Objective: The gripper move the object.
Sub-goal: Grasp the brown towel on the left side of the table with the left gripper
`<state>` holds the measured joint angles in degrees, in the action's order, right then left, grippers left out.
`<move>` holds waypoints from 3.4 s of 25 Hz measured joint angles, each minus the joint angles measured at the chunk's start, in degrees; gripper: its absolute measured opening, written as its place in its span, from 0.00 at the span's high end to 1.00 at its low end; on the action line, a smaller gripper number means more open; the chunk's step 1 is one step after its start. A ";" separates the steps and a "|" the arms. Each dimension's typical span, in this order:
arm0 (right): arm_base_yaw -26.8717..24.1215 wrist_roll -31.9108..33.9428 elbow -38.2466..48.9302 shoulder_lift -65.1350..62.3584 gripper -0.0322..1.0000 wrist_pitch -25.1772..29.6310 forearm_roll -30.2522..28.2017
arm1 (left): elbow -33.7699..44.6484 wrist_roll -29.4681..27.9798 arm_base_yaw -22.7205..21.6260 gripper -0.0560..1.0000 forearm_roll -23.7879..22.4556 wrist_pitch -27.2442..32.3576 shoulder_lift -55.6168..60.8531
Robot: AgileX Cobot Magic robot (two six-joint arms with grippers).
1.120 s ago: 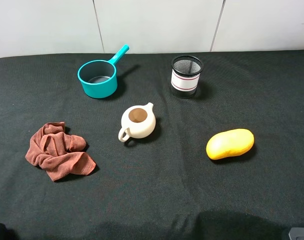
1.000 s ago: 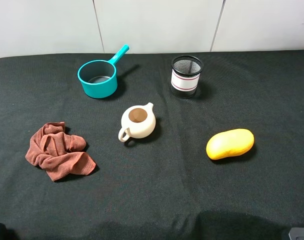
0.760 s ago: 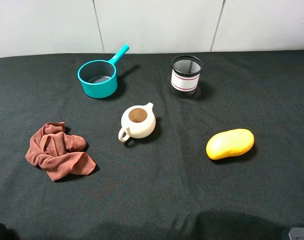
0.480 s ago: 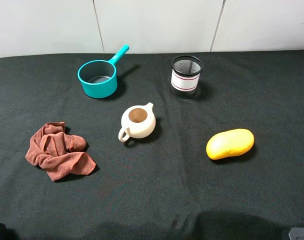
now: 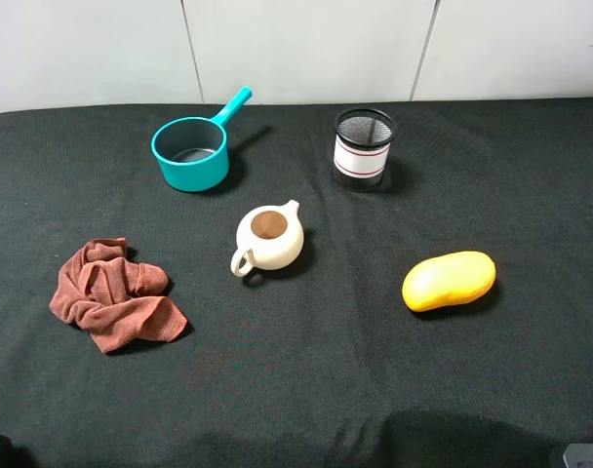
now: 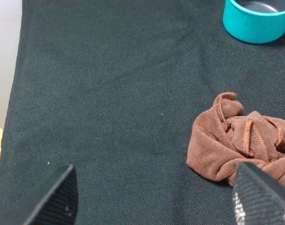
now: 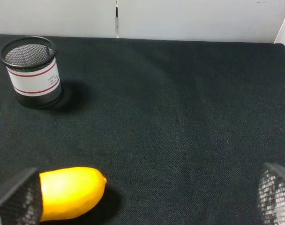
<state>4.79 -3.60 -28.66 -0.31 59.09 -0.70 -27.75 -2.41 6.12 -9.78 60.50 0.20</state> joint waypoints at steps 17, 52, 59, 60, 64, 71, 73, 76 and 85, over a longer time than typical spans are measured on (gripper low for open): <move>0.00 0.00 0.00 0.00 0.30 0.00 0.00 | 0.00 0.00 0.00 0.31 0.19 -0.01 -10.71; 0.00 0.00 0.00 0.00 0.30 0.00 0.00 | -7.26 0.00 8.83 0.31 1.31 -19.37 -67.76; 0.00 0.00 0.00 0.00 0.30 0.00 0.00 | -7.26 0.00 15.03 0.31 1.50 -18.63 -67.76; 0.00 0.00 0.00 0.00 0.30 0.00 0.00 | -7.26 0.00 15.08 0.31 1.55 -18.63 -67.76; 0.00 0.00 0.00 0.00 0.30 0.00 0.00 | -7.26 -0.05 15.08 0.31 1.55 -19.42 -69.13; 0.00 0.00 0.00 0.00 0.30 0.00 0.00 | -7.31 -0.16 15.08 0.31 2.20 -23.46 -77.32; 0.00 0.00 0.00 0.00 0.30 0.00 0.00 | -7.31 -0.16 15.08 0.31 2.54 -24.91 -79.44; 0.00 0.00 0.00 0.00 0.30 0.00 0.00 | -7.31 -0.16 15.08 0.31 2.58 -26.58 -82.36; 0.00 0.00 0.00 0.00 0.30 0.00 0.00 | -7.31 -0.47 15.08 0.31 2.58 -29.26 -87.68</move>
<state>4.79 -3.60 -28.66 -0.31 59.09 -0.70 -35.06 -2.89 21.20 -7.20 31.25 -87.48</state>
